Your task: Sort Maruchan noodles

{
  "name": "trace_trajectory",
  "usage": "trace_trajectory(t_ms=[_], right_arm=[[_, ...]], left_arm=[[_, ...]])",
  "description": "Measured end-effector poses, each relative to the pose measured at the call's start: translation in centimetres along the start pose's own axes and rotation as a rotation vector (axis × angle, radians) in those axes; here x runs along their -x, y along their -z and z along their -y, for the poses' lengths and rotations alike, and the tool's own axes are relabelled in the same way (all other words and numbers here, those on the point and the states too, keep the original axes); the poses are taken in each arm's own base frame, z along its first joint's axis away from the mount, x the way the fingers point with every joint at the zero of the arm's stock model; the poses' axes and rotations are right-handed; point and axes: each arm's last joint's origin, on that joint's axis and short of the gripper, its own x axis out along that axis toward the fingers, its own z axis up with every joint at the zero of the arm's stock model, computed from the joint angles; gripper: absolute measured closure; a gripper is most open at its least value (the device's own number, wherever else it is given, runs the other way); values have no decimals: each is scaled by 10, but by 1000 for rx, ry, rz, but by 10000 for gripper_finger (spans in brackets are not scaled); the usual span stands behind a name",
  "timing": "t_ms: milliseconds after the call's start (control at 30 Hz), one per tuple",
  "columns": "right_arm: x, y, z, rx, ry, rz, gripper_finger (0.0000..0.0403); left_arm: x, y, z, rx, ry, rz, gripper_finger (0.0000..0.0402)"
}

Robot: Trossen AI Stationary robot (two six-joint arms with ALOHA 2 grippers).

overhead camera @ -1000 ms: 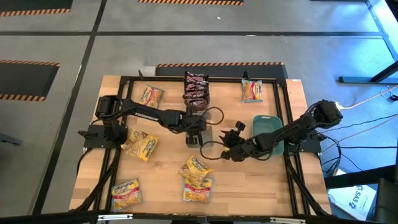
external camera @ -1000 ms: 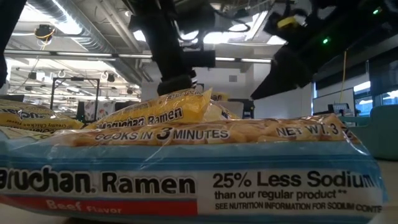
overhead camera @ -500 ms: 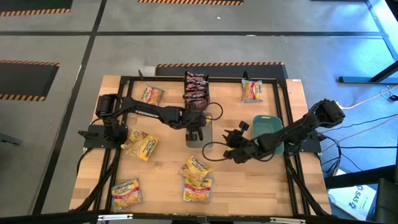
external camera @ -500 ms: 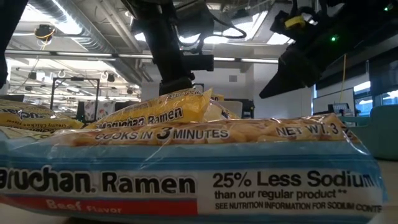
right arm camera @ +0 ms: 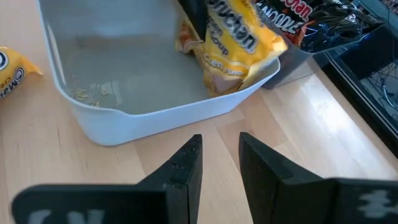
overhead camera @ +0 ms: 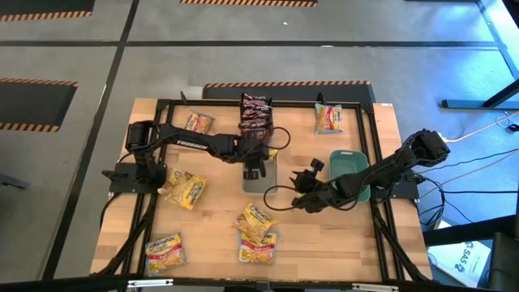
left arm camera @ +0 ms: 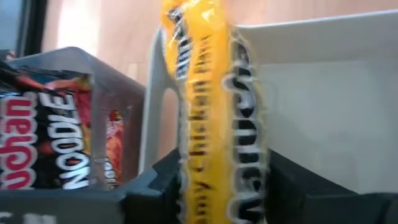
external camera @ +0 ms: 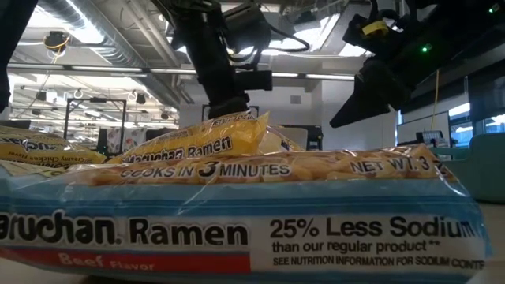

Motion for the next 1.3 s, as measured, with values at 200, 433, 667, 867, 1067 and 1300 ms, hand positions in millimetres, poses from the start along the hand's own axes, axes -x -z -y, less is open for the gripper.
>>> trace_trajectory(t_ms=[200,433,667,867,1067,1300], right_arm=[[0,0,0,0,0,0,316],[0,0,0,-1,0,0,316],[0,0,0,-1,1,1,316],[0,0,0,-3,1,4,316],[0,-1,0,-7,2,8,316],[0,-1,0,-6,-3,5,316]], left_arm=[[0,-1,0,2,-31,1,188],[3,-1,2,-27,-193,-21,170],[9,-3,10,-54,-175,-9,172],[29,-9,13,-39,-169,56,172],[53,-12,10,-14,-166,113,172],[52,-11,16,9,24,118,172]])
